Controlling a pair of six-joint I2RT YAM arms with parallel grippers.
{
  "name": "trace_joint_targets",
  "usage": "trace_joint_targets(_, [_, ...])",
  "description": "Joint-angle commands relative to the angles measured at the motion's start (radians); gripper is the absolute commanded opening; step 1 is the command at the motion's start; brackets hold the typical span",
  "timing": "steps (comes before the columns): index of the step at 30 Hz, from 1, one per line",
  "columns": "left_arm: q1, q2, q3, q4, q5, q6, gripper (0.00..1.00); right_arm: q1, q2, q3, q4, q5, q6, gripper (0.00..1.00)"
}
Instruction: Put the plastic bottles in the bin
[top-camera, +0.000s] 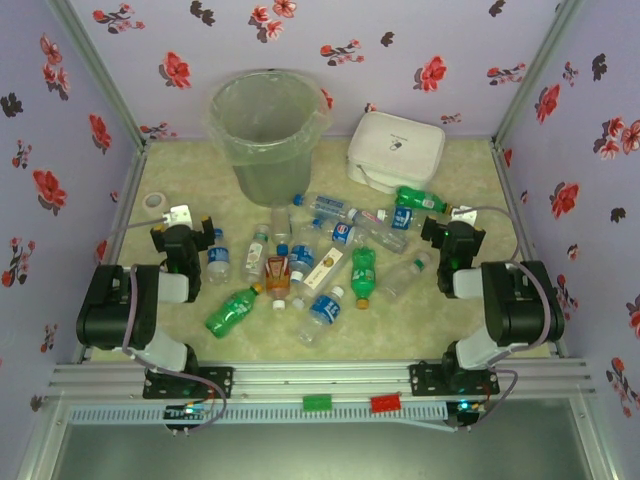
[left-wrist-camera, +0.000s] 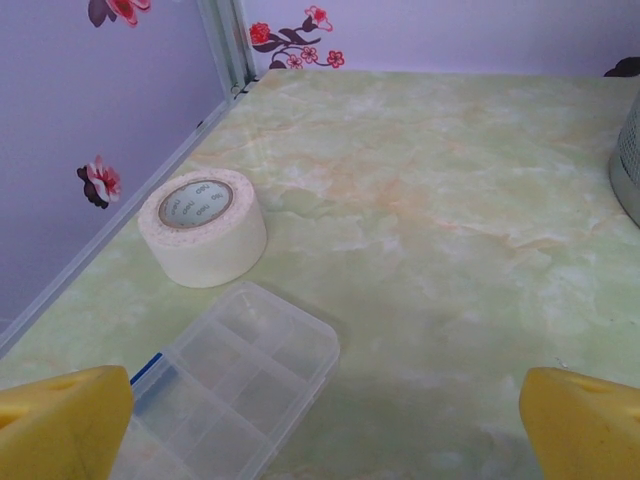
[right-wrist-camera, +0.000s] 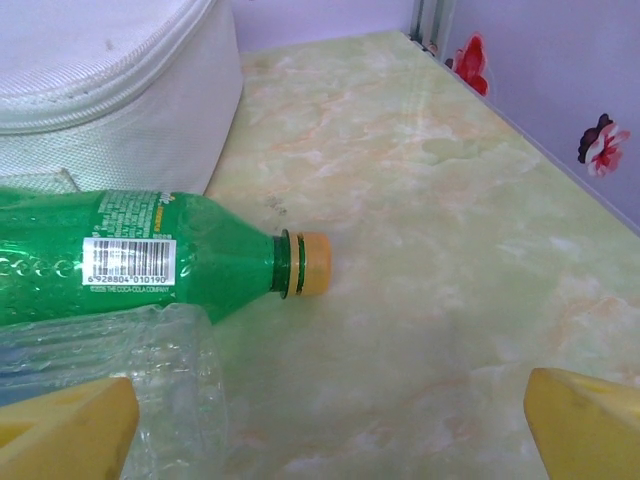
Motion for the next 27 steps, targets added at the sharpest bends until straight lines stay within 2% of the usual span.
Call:
trace_joint_targets(1, [-0.025, -0.033, -0.04, 0.078, -0.021, 0.046, 1.0, 0.011, -0.118, 0.054, -0.15, 0.015, -0.011, 1.0])
trace_joint_targets(3, [-0.07, -0.1, -0.027, 0.019, -0.081, 0.085, 1.0, 0.016, -0.179, 0.082, -0.231, 0.04, -0.004, 1.0])
trace_joint_targets(5, [-0.091, -0.215, 0.024, -0.159, -0.088, 0.104, 1.0, 0.018, -0.238, 0.123, -0.35, 0.049, 0.067, 1.0])
trace_joint_targets(8, [-0.101, -0.362, 0.128, -0.408, -0.093, 0.053, 1.0, 0.021, -0.314, 0.239, -0.617, -0.002, 0.199, 1.0])
trace_joint_targets(13, [-0.105, -0.499, 0.309, -0.79, -0.063, -0.166, 0.99, 0.043, -0.355, 0.423, -1.013, -0.132, 0.357, 1.0])
trace_joint_targets(17, [-0.111, -0.538, 0.382, -1.024, 0.064, -0.344, 0.99, 0.082, -0.351, 0.525, -1.265, -0.215, 0.431, 1.0])
trace_joint_targets(20, [-0.134, -0.543, 0.377, -1.097, 0.178, -0.493, 1.0, 0.151, -0.351, 0.564, -1.408, -0.246, 0.446, 1.0])
trace_joint_targets(22, [-0.168, -0.536, 0.345, -1.083, 0.23, -0.603, 1.0, 0.199, -0.348, 0.585, -1.501, -0.248, 0.457, 1.0])
trace_joint_targets(25, [-0.245, -0.507, 0.315, -1.05, 0.239, -0.696, 1.0, 0.25, -0.328, 0.607, -1.602, -0.265, 0.476, 0.97])
trace_joint_targets(27, [-0.281, -0.467, 0.336, -1.053, 0.232, -0.734, 0.99, 0.268, -0.307, 0.631, -1.701, -0.232, 0.518, 0.96])
